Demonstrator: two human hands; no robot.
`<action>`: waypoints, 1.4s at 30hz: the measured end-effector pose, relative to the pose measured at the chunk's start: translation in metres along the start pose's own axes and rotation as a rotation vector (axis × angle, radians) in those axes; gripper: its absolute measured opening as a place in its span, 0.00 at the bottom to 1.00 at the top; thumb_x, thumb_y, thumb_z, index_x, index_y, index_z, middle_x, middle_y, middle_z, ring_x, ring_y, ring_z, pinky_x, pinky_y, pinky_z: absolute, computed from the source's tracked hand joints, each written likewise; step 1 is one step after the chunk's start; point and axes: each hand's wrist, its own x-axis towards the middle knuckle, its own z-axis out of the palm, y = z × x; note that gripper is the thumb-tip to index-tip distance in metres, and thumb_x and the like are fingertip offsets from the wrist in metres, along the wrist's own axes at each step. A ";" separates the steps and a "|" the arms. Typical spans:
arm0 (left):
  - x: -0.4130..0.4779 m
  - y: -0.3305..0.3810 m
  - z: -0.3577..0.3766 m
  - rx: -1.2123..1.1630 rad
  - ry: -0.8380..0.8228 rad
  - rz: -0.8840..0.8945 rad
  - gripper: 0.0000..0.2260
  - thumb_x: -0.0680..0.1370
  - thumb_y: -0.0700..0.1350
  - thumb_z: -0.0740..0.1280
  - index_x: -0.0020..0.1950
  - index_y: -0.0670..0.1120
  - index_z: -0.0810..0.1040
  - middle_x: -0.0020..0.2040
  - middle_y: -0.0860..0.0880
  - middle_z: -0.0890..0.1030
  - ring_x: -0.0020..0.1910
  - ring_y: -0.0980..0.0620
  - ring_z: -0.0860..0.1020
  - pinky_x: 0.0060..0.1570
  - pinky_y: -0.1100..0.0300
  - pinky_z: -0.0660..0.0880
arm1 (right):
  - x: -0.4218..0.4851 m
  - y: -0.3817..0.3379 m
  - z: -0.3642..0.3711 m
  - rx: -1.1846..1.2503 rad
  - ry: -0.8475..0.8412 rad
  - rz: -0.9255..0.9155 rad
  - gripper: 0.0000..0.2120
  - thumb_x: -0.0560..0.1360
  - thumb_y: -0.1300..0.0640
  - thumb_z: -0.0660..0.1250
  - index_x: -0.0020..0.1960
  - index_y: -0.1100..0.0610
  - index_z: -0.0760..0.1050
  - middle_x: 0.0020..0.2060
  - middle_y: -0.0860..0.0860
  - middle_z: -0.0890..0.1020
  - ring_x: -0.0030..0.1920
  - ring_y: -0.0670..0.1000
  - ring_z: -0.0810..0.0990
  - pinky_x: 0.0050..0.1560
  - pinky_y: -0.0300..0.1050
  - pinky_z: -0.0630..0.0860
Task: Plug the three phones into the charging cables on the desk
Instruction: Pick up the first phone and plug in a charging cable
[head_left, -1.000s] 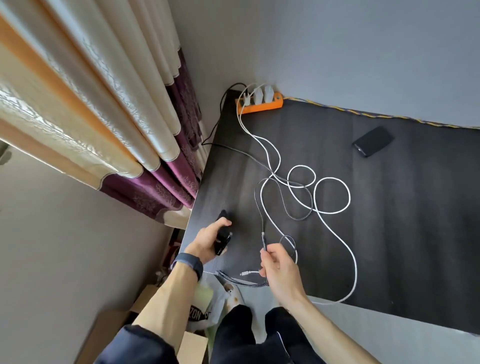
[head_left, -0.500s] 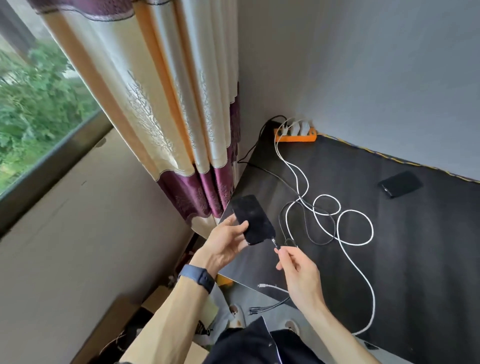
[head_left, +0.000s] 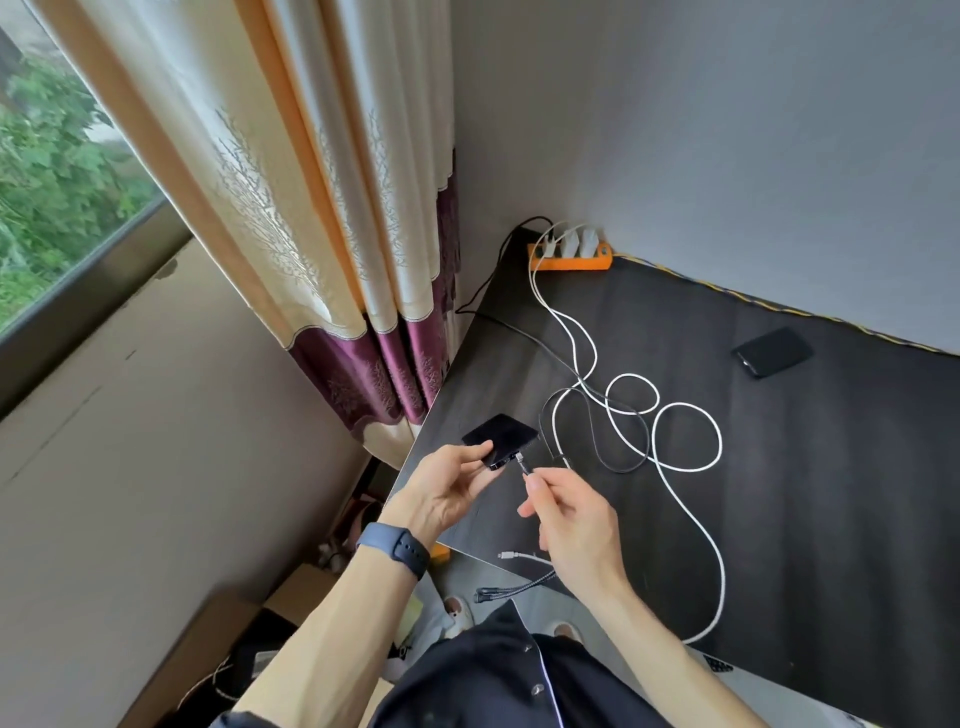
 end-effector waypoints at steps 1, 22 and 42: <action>0.000 -0.001 0.001 0.005 0.002 0.000 0.10 0.78 0.31 0.65 0.58 0.31 0.76 0.40 0.37 0.85 0.34 0.47 0.85 0.30 0.61 0.82 | 0.001 0.001 0.001 -0.014 0.002 -0.001 0.05 0.81 0.52 0.65 0.49 0.48 0.80 0.36 0.45 0.85 0.24 0.46 0.74 0.34 0.42 0.75; -0.008 -0.015 0.006 0.239 0.011 0.318 0.34 0.80 0.32 0.61 0.79 0.58 0.57 0.45 0.48 0.84 0.44 0.47 0.80 0.45 0.54 0.79 | 0.001 0.006 0.008 -0.183 0.051 0.077 0.07 0.80 0.53 0.66 0.45 0.51 0.80 0.31 0.44 0.84 0.38 0.35 0.79 0.35 0.25 0.69; -0.028 0.067 -0.059 0.184 -0.317 0.130 0.29 0.75 0.32 0.60 0.73 0.54 0.71 0.46 0.55 0.83 0.42 0.57 0.82 0.37 0.63 0.78 | 0.055 0.062 0.027 0.477 -0.183 0.981 0.31 0.77 0.35 0.63 0.68 0.58 0.71 0.66 0.59 0.77 0.60 0.59 0.80 0.60 0.57 0.78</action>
